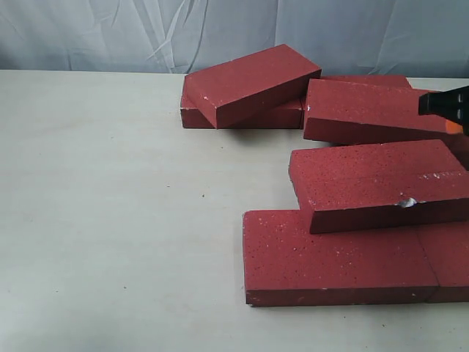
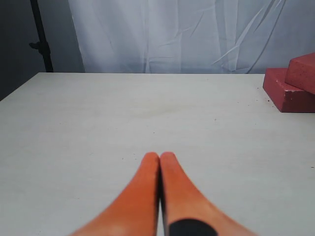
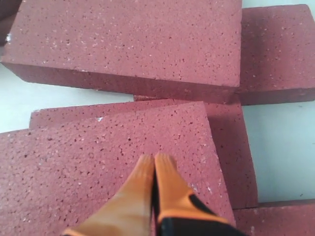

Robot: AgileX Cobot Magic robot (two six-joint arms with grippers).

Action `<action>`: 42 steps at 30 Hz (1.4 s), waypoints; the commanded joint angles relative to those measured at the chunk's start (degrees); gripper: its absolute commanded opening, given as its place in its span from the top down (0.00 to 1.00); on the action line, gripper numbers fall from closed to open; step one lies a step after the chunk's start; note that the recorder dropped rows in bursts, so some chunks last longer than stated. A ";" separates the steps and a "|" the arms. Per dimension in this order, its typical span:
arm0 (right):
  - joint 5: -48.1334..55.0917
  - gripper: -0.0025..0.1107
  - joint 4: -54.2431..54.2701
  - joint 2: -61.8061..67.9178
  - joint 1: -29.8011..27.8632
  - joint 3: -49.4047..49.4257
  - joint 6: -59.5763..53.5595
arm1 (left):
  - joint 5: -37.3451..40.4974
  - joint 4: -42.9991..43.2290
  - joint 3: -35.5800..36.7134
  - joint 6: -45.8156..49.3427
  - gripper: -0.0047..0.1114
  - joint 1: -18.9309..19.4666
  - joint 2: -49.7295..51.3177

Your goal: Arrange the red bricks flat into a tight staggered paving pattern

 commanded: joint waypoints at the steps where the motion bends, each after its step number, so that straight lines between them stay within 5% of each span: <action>1: 2.48 0.98 -0.24 4.69 0.10 -3.16 -0.09 | -0.69 0.00 -0.42 -0.30 0.96 0.04 -0.28; 12: 4.59 0.98 -0.08 13.68 0.10 -9.50 -2.65 | -0.69 0.00 -0.42 -0.30 0.96 0.04 -0.28; 19: 6.86 0.98 17.83 21.61 0.10 -16.68 -19.89 | -0.69 0.00 -0.42 -0.30 0.96 0.04 -0.28; 35: 11.83 0.98 17.23 32.18 5.19 -24.13 -22.52 | -0.69 0.00 -0.42 -0.30 0.96 0.04 -0.28; 42: 27.88 0.98 12.20 32.18 5.23 -27.11 -22.52 | -0.69 0.00 -0.42 -0.30 0.96 0.04 -0.28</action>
